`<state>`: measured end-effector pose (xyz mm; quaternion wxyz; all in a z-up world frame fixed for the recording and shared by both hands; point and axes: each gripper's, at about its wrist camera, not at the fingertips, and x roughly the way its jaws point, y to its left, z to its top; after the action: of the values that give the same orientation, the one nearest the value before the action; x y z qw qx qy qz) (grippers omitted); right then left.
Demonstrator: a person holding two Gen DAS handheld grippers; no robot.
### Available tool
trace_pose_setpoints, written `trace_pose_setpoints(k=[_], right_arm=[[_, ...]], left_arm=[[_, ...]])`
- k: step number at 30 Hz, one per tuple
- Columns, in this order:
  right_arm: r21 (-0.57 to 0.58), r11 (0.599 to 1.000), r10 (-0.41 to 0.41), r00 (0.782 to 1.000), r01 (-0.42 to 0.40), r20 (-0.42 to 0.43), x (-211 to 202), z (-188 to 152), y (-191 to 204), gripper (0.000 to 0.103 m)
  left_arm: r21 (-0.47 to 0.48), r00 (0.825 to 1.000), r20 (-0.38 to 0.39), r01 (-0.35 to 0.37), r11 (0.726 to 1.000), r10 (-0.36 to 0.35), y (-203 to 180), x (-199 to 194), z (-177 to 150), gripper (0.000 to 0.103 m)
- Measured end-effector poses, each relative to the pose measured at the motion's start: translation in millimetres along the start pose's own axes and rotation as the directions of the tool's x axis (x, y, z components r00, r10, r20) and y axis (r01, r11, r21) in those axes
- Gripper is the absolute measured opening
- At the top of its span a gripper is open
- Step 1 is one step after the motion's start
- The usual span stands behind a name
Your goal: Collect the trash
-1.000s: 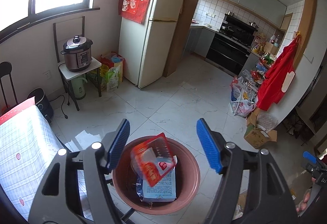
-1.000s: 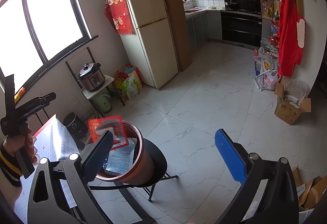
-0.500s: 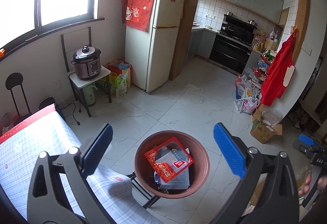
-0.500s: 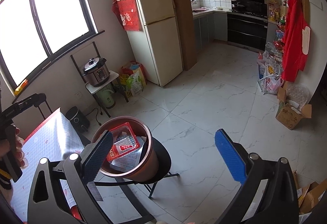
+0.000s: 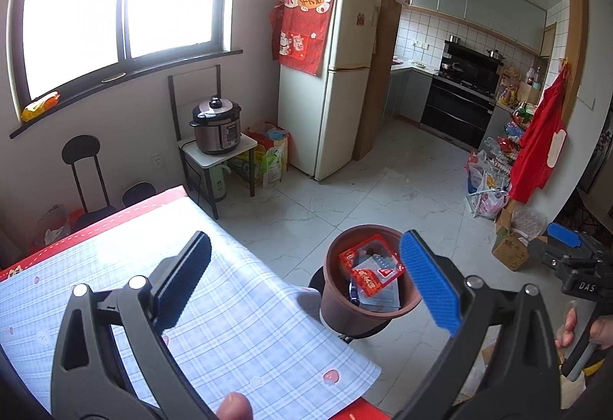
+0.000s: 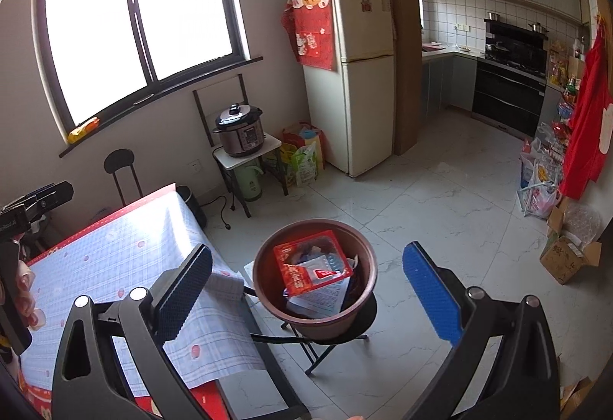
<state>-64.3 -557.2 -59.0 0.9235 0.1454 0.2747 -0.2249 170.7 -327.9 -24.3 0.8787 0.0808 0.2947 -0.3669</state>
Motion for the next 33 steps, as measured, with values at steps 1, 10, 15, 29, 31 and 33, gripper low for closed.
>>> trace_pose_setpoints(k=[1,10,15,29,31,33], right_arm=[[-0.008,1.000,0.009,1.000,-0.009,0.002,-3,0,11,0.098],[-0.052,0.998,0.046,0.999,-0.045,0.015,-21,-4,85,0.098],[-0.055,0.997,0.050,0.999,-0.049,0.019,-23,-6,106,0.098],[-0.064,0.998,0.028,0.999,-0.026,0.027,-25,-5,127,0.098],[-0.062,0.998,0.023,0.999,-0.021,0.026,-25,-5,126,0.098],[-0.062,0.998,0.019,0.999,-0.017,0.029,-26,-6,124,0.098]], left_arm=[[-0.003,1.000,0.010,-0.014,1.000,0.014,7,-10,-2,0.097],[-0.049,0.993,0.070,-0.089,0.995,0.092,63,-80,-24,0.097],[-0.068,0.990,0.086,-0.109,0.992,0.115,85,-98,-34,0.097],[-0.075,0.988,0.091,-0.115,0.990,0.122,100,-105,-37,0.097],[-0.075,0.988,0.091,-0.116,0.990,0.123,100,-105,-37,0.097],[-0.074,0.989,0.091,-0.114,0.991,0.120,99,-105,-37,0.097]])
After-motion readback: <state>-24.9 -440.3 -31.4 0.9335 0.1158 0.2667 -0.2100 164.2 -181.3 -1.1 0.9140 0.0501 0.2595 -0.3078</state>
